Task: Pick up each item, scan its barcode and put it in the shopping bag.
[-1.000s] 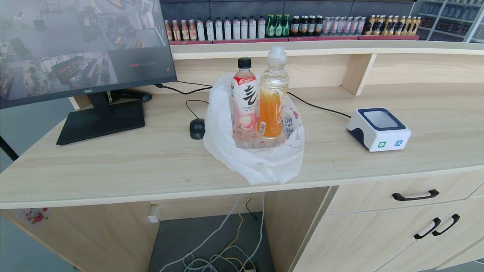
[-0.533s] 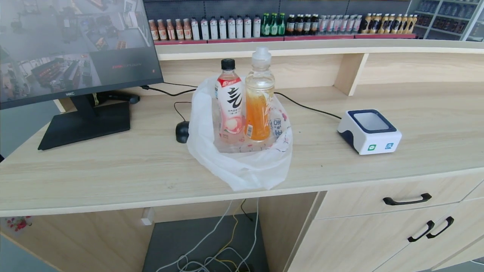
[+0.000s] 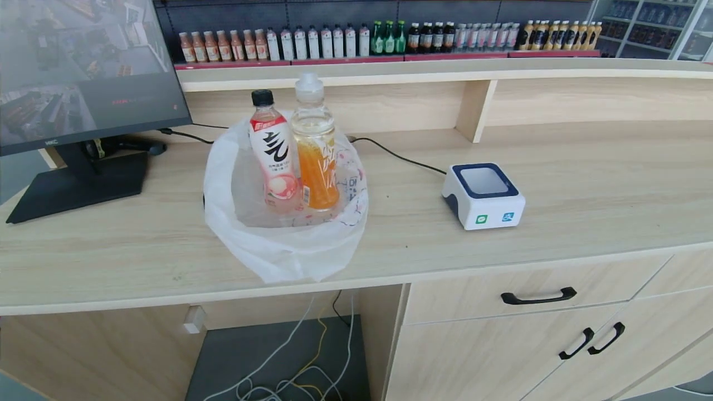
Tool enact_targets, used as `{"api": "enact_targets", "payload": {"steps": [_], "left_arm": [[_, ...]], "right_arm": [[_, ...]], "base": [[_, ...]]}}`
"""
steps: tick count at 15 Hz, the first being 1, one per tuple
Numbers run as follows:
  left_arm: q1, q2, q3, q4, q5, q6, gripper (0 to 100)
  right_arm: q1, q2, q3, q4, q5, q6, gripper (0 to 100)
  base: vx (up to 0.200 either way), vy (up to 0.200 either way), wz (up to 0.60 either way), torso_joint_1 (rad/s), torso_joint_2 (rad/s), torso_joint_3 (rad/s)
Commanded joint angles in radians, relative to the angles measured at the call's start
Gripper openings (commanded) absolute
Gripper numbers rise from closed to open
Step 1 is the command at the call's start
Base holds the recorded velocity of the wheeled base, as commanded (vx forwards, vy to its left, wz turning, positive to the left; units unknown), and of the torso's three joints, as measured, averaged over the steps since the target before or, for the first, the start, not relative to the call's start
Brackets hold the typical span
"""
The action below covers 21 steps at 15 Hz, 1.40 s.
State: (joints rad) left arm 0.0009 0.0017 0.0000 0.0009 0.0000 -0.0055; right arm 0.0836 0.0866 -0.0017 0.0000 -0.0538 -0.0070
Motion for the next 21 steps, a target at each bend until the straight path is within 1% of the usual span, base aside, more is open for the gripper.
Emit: {"api": "enact_targets", "payload": {"steps": [1,11,21], "left_arm": [[0.001,0.0,0.0,0.001,0.0,-0.001,100],[0.001,0.0,0.0,0.001,0.0,0.001,100],[-0.001,0.0,0.0,0.001,0.0,0.002,100]], "right_arm": [[0.001,0.005,0.0,0.002,0.0,-0.004,100],[0.001,0.005,0.0,0.002,0.0,0.002,100],[0.001,0.005,0.0,0.0,0.0,0.004,100]], "base": [[0.0,-0.2,0.0,0.007,0.01,0.002],[0.0,-0.2,0.0,0.004,0.0,0.003],[0.0,0.0,0.0,0.0,0.0,0.0]]}}
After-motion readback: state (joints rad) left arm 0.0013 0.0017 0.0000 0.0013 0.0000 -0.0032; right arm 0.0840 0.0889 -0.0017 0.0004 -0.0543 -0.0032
